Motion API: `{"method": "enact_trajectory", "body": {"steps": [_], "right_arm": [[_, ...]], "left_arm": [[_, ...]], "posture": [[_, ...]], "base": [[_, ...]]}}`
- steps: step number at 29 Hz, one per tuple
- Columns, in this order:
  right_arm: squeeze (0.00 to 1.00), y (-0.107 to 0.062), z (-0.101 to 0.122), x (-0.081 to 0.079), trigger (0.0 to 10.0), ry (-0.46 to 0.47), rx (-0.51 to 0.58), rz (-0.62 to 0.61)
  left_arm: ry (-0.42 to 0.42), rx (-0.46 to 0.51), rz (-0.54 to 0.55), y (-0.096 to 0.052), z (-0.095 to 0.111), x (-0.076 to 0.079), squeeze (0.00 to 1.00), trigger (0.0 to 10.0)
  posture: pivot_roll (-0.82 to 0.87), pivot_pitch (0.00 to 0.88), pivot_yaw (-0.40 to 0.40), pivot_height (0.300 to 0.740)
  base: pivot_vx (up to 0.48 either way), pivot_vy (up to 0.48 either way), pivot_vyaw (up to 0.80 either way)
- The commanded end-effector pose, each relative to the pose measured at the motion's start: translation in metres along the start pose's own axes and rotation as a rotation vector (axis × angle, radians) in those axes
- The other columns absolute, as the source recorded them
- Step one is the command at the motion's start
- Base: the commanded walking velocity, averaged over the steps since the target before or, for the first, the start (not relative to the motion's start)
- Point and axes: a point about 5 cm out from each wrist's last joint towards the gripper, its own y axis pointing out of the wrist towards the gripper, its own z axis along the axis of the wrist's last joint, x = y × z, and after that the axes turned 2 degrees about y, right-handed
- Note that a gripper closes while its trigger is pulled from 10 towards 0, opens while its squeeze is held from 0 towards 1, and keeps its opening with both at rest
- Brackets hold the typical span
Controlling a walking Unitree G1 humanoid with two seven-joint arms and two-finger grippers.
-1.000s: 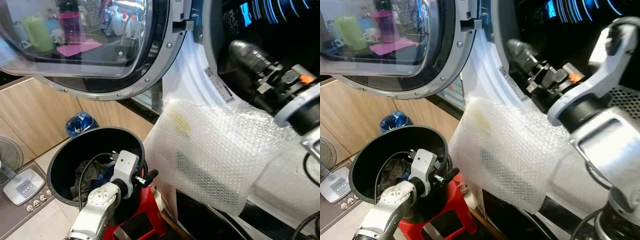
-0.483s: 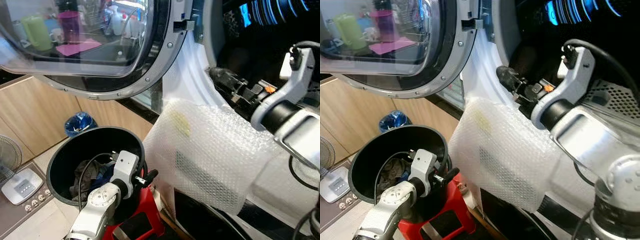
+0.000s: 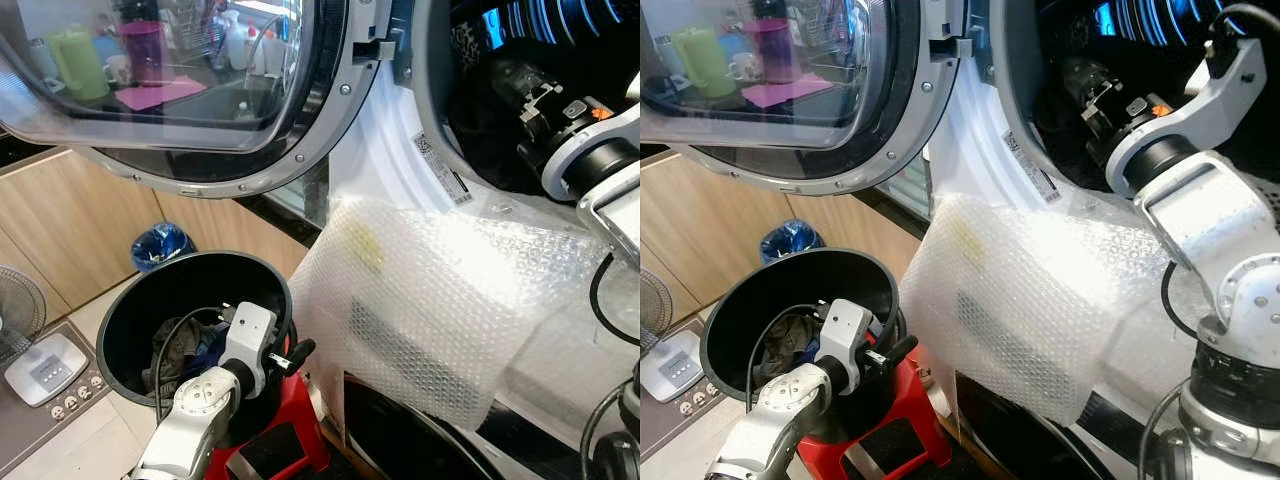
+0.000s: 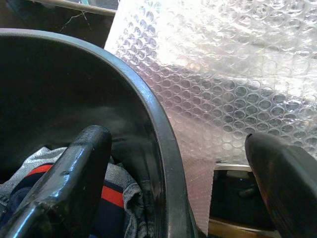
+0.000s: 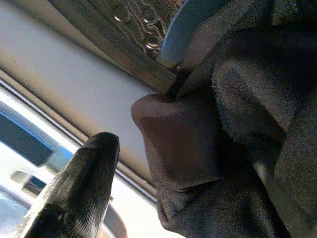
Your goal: Clothes washing
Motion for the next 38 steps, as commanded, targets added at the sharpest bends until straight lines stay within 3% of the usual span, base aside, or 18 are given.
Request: {"method": "enact_trajectory", "body": {"steps": [1,7,12,16,19,24,25,30,35,38], "right_arm": [[0.00,0.005,-0.006,0.016,10.0,-0.040,-0.037,-0.103],[0.00,0.029,0.008,0.042,10.0,-0.274,0.046,-0.280],[0.00,0.049,0.052,0.046,10.0,-0.210,0.195,-0.325],[0.00,0.055,0.068,0.050,10.0,-0.199,0.250,-0.370],[0.00,0.061,0.070,0.072,10.0,-0.236,0.217,-0.469],[0.00,0.047,0.095,0.111,10.0,-0.303,0.293,-0.683],[0.00,0.037,0.108,0.122,10.0,-0.368,0.336,-0.782],[0.00,0.021,0.127,0.131,10.0,-0.470,0.400,-0.921],[0.00,0.019,0.128,0.136,10.0,-0.449,0.411,-0.957],[0.00,0.028,0.117,0.135,10.0,-0.435,0.373,-0.928]], "left_arm": [[0.003,-0.056,0.012,-0.004,-0.012,-0.001,0.00,10.0],[0.006,-0.055,0.014,-0.004,-0.011,-0.002,0.00,10.0],[0.007,-0.053,0.013,-0.004,-0.011,-0.001,0.00,10.0],[0.004,-0.055,0.014,-0.005,-0.011,0.000,0.00,10.0],[0.001,-0.058,0.013,-0.006,-0.012,0.001,0.00,10.0],[0.000,-0.067,0.018,-0.008,-0.015,0.000,0.00,10.0],[-0.001,-0.072,0.022,-0.009,-0.016,0.000,0.00,10.0],[-0.010,-0.076,0.020,-0.009,-0.018,0.004,0.00,10.0],[-0.009,-0.078,0.016,-0.009,-0.018,0.005,0.00,10.0],[-0.006,-0.082,0.018,-0.008,-0.018,0.004,0.00,10.0]], "posture": [[-0.16,0.115,0.010,0.740],[-0.15,0.111,0.017,0.740],[-0.15,0.108,0.015,0.740],[-0.15,0.112,0.013,0.740],[-0.15,0.114,0.015,0.740],[-0.15,0.116,0.009,0.740],[-0.15,0.118,0.006,0.740],[-0.15,0.120,0.007,0.740],[-0.16,0.118,0.007,0.740],[-0.15,0.117,0.006,0.740]], "base": [[0.000,0.000,0.00],[0.000,0.000,0.00],[0.000,0.000,0.00],[0.000,0.000,0.00],[0.000,0.000,0.00],[0.000,0.000,0.00],[0.000,0.000,0.00],[0.000,0.000,0.00],[0.000,0.000,0.00],[0.000,0.000,0.00]]}}
